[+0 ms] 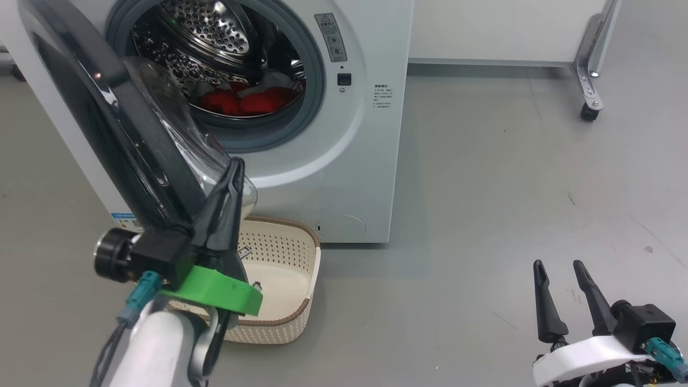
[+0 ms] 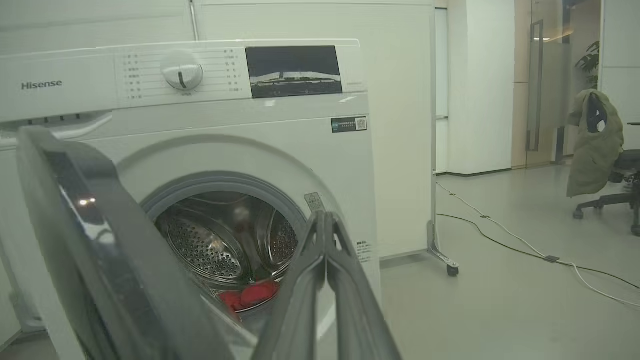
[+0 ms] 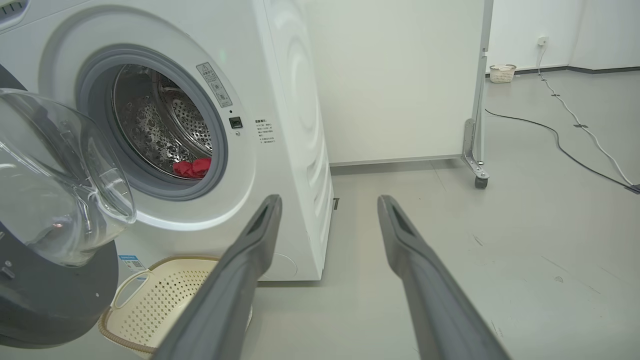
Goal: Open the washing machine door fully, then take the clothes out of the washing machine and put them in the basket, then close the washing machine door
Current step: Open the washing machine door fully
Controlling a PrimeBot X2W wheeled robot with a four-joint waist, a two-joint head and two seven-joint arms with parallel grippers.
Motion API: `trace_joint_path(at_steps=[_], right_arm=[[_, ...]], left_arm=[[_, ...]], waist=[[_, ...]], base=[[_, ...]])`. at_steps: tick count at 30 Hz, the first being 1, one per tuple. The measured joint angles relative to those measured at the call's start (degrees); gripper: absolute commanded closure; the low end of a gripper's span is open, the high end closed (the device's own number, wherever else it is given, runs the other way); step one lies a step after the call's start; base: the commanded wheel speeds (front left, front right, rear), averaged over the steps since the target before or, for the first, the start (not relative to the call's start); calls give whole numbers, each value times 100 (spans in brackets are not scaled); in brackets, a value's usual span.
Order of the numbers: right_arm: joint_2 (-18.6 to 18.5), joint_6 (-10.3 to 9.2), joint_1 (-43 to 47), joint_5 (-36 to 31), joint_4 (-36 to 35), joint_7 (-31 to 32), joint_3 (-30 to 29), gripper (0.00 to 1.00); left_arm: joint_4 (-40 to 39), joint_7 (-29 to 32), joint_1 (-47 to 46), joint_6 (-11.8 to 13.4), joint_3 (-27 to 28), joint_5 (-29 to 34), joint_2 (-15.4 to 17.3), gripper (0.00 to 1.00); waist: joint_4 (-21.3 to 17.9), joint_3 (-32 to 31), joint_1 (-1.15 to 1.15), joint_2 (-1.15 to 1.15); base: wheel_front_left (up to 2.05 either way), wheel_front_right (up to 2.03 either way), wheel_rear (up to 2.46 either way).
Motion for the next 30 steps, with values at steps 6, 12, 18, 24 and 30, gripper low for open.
trace_joint_path(at_steps=[6, 12, 18, 24, 30], right_arm=[[45, 54, -2, -13, 27, 0, 14, 0], [102, 65, -1, -21, 70, 0, -3, 0], [127, 104, -2, -51, 98, 0, -45, 0], [185, 143, -3, -57, 130, 0, -36, 0], [222, 154, -2, -56, 164, 0, -156, 0]], left_arm=[[389, 331, 425, -14, -270, -123, -12, 100], [756, 578, 643, -2, -371, -280, -15, 100], [965, 624, 653, 120, -292, -318, -16, 100], [1125, 624, 653, 194, -148, -379, -21, 100], [1334, 631, 651, 319, -31, -396, -26, 100]], waist=[[-96, 15, 0, 0], [-232, 72, 0, 0], [-322, 122, 0, 0], [-403, 149, 0, 0], [-451, 169, 0, 0]], base=[[0, 0, 0], [0, 0, 0], [0, 0, 0], [0, 0, 0], [0, 0, 0]])
